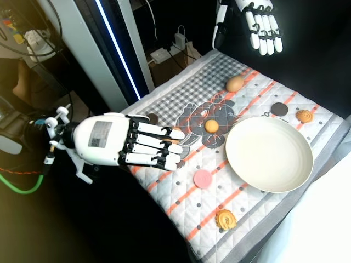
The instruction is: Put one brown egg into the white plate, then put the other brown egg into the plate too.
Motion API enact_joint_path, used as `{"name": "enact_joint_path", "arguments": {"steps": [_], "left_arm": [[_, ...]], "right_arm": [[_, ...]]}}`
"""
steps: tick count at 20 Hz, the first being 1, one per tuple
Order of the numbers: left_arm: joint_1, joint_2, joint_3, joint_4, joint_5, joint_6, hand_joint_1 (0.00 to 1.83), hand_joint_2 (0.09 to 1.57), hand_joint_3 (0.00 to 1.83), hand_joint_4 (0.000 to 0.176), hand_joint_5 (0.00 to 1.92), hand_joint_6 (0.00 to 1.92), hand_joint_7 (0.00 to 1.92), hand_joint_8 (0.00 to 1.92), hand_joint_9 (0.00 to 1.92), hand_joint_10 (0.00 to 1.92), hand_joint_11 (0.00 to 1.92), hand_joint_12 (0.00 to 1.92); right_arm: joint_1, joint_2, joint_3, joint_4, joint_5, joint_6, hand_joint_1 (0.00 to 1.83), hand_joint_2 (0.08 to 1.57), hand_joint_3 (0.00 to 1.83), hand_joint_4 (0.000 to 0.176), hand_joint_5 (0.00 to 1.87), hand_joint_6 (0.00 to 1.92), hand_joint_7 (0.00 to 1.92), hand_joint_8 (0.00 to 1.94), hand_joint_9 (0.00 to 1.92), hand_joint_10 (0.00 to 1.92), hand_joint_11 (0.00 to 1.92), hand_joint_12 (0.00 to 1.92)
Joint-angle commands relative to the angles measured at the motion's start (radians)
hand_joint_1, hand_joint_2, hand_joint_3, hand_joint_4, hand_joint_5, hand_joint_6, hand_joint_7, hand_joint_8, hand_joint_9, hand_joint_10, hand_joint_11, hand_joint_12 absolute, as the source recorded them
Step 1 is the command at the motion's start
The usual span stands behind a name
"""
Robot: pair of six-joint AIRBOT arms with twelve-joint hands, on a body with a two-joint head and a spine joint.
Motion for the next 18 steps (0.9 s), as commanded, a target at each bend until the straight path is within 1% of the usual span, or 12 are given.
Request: {"name": "enact_joint_path", "arguments": {"steps": [1,2,3,4,5,6,8,9,11,14,16,18], "left_arm": [[-0.014,-0.008,0.004,0.006,-0.110,-0.001,0.58,1.16,0.00,0.051,0.58,0.00,0.75,0.00,0.80,0.03,0.39,0.82],[-0.017,-0.009,0.007,0.009,-0.100,-0.001,0.61,1.14,0.00,0.051,0.58,0.00,0.76,0.00,0.81,0.03,0.39,0.82],[-0.032,-0.021,0.020,0.014,-0.058,0.013,0.68,1.05,0.00,0.069,0.54,0.00,0.76,0.00,0.81,0.02,0.34,0.84],[-0.057,-0.042,0.040,0.006,0.001,0.054,0.75,0.96,0.00,0.076,0.60,0.00,0.82,0.00,0.84,0.02,0.29,0.90],[-0.081,-0.067,0.067,-0.001,0.062,0.075,0.76,0.94,0.00,0.074,0.64,0.00,0.84,0.00,0.84,0.01,0.21,0.98],[-0.104,-0.091,0.094,-0.003,0.114,0.076,0.75,0.94,0.00,0.101,0.70,0.00,0.83,0.00,0.83,0.00,0.16,1.03],[-0.135,-0.124,0.124,-0.007,0.198,0.104,0.71,0.94,0.00,0.128,0.69,0.00,0.76,0.00,0.78,0.00,0.10,1.10],[-0.153,-0.143,0.137,-0.022,0.262,0.167,0.69,0.93,0.00,0.139,0.65,0.00,0.76,0.00,0.77,0.00,0.07,1.15],[-0.163,-0.162,0.156,-0.026,0.315,0.176,0.73,0.92,0.00,0.128,0.62,0.00,0.84,0.01,0.85,0.02,0.10,1.15],[-0.174,-0.182,0.176,-0.032,0.349,0.176,0.68,0.99,0.00,0.130,0.58,0.00,0.80,0.00,0.85,0.01,0.12,1.13],[-0.183,-0.196,0.193,-0.032,0.378,0.181,0.74,0.95,0.00,0.127,0.55,0.00,0.79,0.00,0.85,0.01,0.09,1.21],[-0.187,-0.209,0.208,-0.034,0.402,0.182,0.80,0.95,0.00,0.117,0.56,0.00,0.80,0.01,0.87,0.02,0.10,1.22]], "right_arm": [[0.007,-0.001,0.006,0.030,0.119,0.003,0.52,1.34,0.01,0.070,0.58,0.01,0.44,0.00,0.41,0.01,0.22,0.47],[0.007,-0.001,0.006,0.030,0.119,0.003,0.52,1.34,0.01,0.066,0.58,0.01,0.44,0.00,0.42,0.01,0.23,0.47],[0.007,-0.001,0.006,0.030,0.119,0.003,0.52,1.34,0.01,0.066,0.58,0.01,0.45,0.00,0.41,0.01,0.23,0.47],[0.007,-0.001,0.006,0.030,0.119,0.003,0.52,1.33,0.00,0.066,0.59,0.01,0.45,0.01,0.42,0.01,0.24,0.47],[0.006,-0.001,0.006,0.030,0.119,0.003,0.52,1.34,0.00,0.066,0.59,0.01,0.46,0.01,0.42,0.01,0.24,0.47],[0.006,-0.001,0.005,0.030,0.119,0.003,0.53,1.34,0.00,0.069,0.59,0.00,0.46,0.01,0.43,0.01,0.24,0.47],[0.006,-0.001,0.005,0.030,0.120,0.003,0.53,1.34,0.00,0.075,0.58,0.00,0.45,0.00,0.43,0.01,0.25,0.48],[0.006,-0.001,0.006,0.030,0.120,0.003,0.55,1.34,0.00,0.070,0.59,0.00,0.46,0.00,0.44,0.01,0.26,0.48],[0.006,-0.001,0.006,0.029,0.120,0.003,0.56,1.34,0.00,0.073,0.59,0.00,0.46,0.00,0.44,0.01,0.25,0.47],[0.006,-0.001,0.006,0.029,0.120,0.003,0.55,1.34,0.00,0.068,0.59,0.00,0.47,0.00,0.43,0.00,0.25,0.47],[0.005,-0.001,0.006,0.029,0.120,0.003,0.57,1.34,0.00,0.052,0.60,0.00,0.47,0.00,0.43,0.00,0.25,0.47],[0.005,-0.001,0.006,0.029,0.120,0.003,0.55,1.34,0.00,0.060,0.59,0.00,0.47,0.00,0.43,0.00,0.25,0.47]]}}
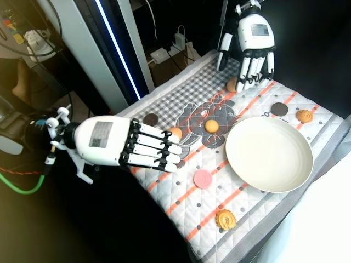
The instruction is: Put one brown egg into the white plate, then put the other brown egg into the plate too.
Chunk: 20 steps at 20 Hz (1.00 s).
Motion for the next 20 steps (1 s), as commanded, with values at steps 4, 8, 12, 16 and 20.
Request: {"name": "enact_joint_path", "arguments": {"steps": [4,8,12,16,20], "left_arm": [[-0.017,-0.029,0.019,-0.052,-0.038,0.086,0.93,0.91,0.00,0.114,0.60,0.01,0.85,0.02,0.91,0.04,0.12,1.24],[-0.017,-0.035,0.032,-0.077,-0.032,0.086,1.05,0.94,0.00,0.092,0.69,0.01,0.89,0.02,0.91,0.05,0.10,1.31],[-0.020,-0.051,0.051,-0.121,-0.037,0.086,1.08,1.10,0.00,0.044,1.01,0.92,0.86,0.62,0.63,1.15,0.19,1.62],[-0.024,-0.057,0.056,-0.171,-0.100,0.086,1.26,1.12,0.00,0.000,1.07,0.59,0.92,1.33,0.69,1.44,0.30,1.76],[-0.090,-0.094,0.099,-0.198,-0.190,0.087,1.26,1.10,0.00,0.000,1.14,0.48,0.94,1.26,0.69,1.30,0.34,1.62]], "right_arm": [[0.005,0.001,0.006,0.031,0.119,0.003,0.54,1.35,0.00,0.063,0.59,0.00,0.48,0.00,0.43,0.00,0.25,0.47],[0.005,0.001,0.006,0.031,0.119,0.003,0.52,1.35,0.00,0.066,0.61,0.00,0.50,0.01,0.45,0.00,0.26,0.47],[0.003,0.001,0.006,0.031,0.120,0.003,0.54,1.36,0.00,0.064,0.62,0.01,0.52,0.01,0.47,0.01,0.26,0.47],[0.003,0.001,0.006,0.031,0.120,0.003,0.55,1.36,0.00,0.075,0.62,0.00,0.54,0.01,0.48,0.01,0.27,0.46],[0.003,0.001,0.006,0.032,0.120,0.003,0.55,1.37,0.00,0.064,0.62,0.00,0.54,0.00,0.48,0.00,0.28,0.46]]}}
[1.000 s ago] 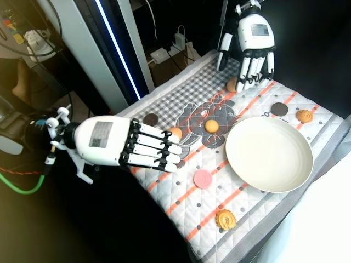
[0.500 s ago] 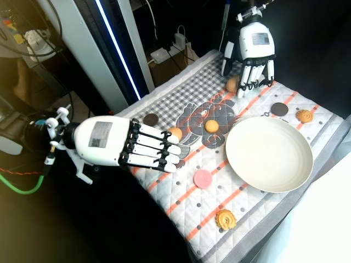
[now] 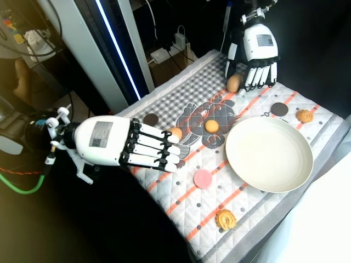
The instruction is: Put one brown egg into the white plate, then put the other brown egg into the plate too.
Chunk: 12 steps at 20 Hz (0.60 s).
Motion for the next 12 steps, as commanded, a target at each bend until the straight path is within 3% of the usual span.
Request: {"name": "enact_joint_path", "arguments": {"steps": [1,2,4,5,6,7,8,9,10,12], "left_arm": [[-0.053,-0.026,0.026,0.008,-0.143,0.000,1.26,1.10,0.00,0.000,1.14,0.48,0.94,1.26,0.69,1.30,0.34,1.62],[-0.102,-0.060,0.068,0.008,-0.129,0.000,1.26,1.12,0.00,0.000,1.07,0.57,0.92,1.32,0.68,1.40,0.30,1.71],[-0.173,-0.116,0.137,0.006,-0.091,0.000,1.26,1.13,0.00,0.000,1.03,0.65,0.93,1.30,0.67,1.29,0.26,1.67],[-0.207,-0.152,0.183,0.001,-0.060,0.000,1.25,1.14,0.00,0.000,1.00,0.69,0.92,1.33,0.68,1.35,0.25,1.72],[-0.233,-0.185,0.223,0.000,-0.030,0.000,1.13,1.11,0.00,0.000,1.01,0.88,0.86,1.22,0.69,1.44,0.26,1.76],[-0.254,-0.218,0.269,-0.004,0.005,0.000,1.13,1.11,0.00,0.000,1.01,0.88,0.86,1.22,0.69,1.44,0.26,1.76],[-0.269,-0.259,0.317,-0.011,0.039,0.000,1.08,1.12,0.00,0.023,0.98,0.97,0.86,1.22,0.69,1.48,0.28,1.71],[-0.272,-0.297,0.371,-0.028,0.070,0.000,1.08,1.14,0.00,0.000,0.93,1.05,0.84,1.18,0.70,1.45,0.26,1.64],[-0.272,-0.332,0.421,-0.056,0.099,0.001,1.19,1.17,0.00,0.000,0.85,1.15,0.85,1.23,0.70,1.40,0.27,1.60],[-0.265,-0.375,0.485,-0.111,0.135,0.001,1.21,1.21,0.00,0.000,0.78,1.25,0.80,1.29,0.63,1.36,0.21,1.73]], "right_arm": [[0.003,0.001,0.005,0.032,0.120,0.003,0.55,1.37,0.00,0.064,0.62,0.00,0.54,0.00,0.48,0.00,0.28,0.46],[0.003,0.000,0.006,0.032,0.120,0.003,0.57,1.37,0.00,0.067,0.62,0.00,0.54,0.00,0.49,0.00,0.28,0.45],[0.005,-0.005,0.011,0.030,0.120,0.003,0.57,1.37,0.00,0.062,0.63,0.00,0.55,0.00,0.49,0.00,0.28,0.45],[0.010,-0.009,0.014,0.026,0.120,0.003,0.55,1.37,0.00,0.067,0.63,0.00,0.55,0.00,0.49,0.00,0.28,0.44],[0.015,-0.013,0.017,0.021,0.120,0.003,0.57,1.37,0.00,0.064,0.63,0.00,0.56,0.00,0.49,0.00,0.29,0.43],[0.022,-0.019,0.021,0.015,0.120,0.003,0.57,1.37,0.00,0.064,0.63,0.00,0.56,0.00,0.49,0.00,0.29,0.43],[0.032,-0.025,0.027,0.005,0.120,0.003,0.58,1.36,0.00,0.064,0.64,0.00,0.57,0.00,0.51,0.00,0.31,0.39],[0.040,-0.036,0.036,-0.008,0.120,0.003,0.61,1.35,0.00,0.058,0.65,0.00,0.59,0.00,0.52,0.00,0.32,0.37],[0.050,-0.049,0.049,-0.024,0.119,0.003,0.60,1.35,0.00,0.062,0.65,0.00,0.59,0.00,0.52,0.00,0.33,0.33],[0.065,-0.065,0.061,-0.046,0.111,0.003,0.58,1.36,0.00,0.059,0.65,0.00,0.59,0.00,0.52,0.00,0.33,0.31]]}}
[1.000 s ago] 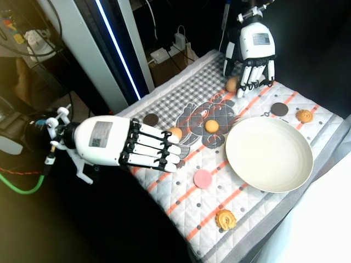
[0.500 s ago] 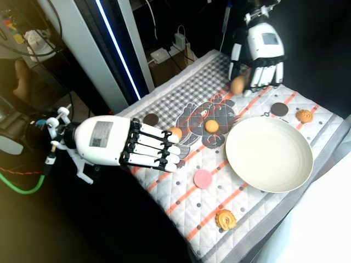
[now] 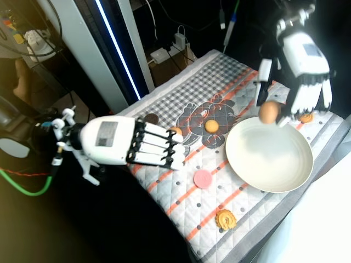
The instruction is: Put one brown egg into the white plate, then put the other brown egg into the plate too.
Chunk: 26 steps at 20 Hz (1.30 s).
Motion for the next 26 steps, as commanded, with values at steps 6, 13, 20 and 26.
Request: {"name": "enact_joint_path", "arguments": {"steps": [6,13,20,26], "left_arm": [[-0.007,-0.008,0.003,-0.040,-0.120,-0.002,0.98,0.96,0.00,0.123,0.31,0.01,0.70,0.15,0.59,0.73,0.14,1.30],[0.161,0.246,-0.325,0.321,-0.414,-0.464,0.80,0.98,0.00,0.176,0.12,0.00,0.43,0.00,0.54,0.02,0.07,0.93],[0.292,0.467,-0.596,0.484,-0.602,-0.495,0.81,0.94,0.00,0.144,0.23,0.00,0.47,0.00,0.54,0.01,0.00,1.13],[0.331,0.510,-0.630,0.448,-0.630,-0.496,0.75,1.03,0.00,0.140,0.28,0.00,0.52,0.00,0.58,0.01,0.01,1.08]], "right_arm": [[0.029,-0.005,0.012,0.015,0.109,0.003,0.50,1.36,0.00,0.092,0.60,0.00,0.55,0.00,0.49,0.00,0.33,0.31],[0.051,-0.022,0.008,-0.052,0.108,0.003,0.56,1.13,0.00,0.047,0.40,0.00,0.64,0.00,0.74,0.00,0.41,0.89],[0.051,-0.047,0.006,-0.104,0.028,0.003,0.77,0.99,0.00,0.000,0.47,0.00,0.68,0.01,0.82,0.03,0.49,0.84],[0.065,-0.089,0.019,-0.138,-0.017,0.003,0.88,1.01,0.00,0.000,0.66,0.01,0.45,1.21,0.56,1.67,0.68,1.74]]}}
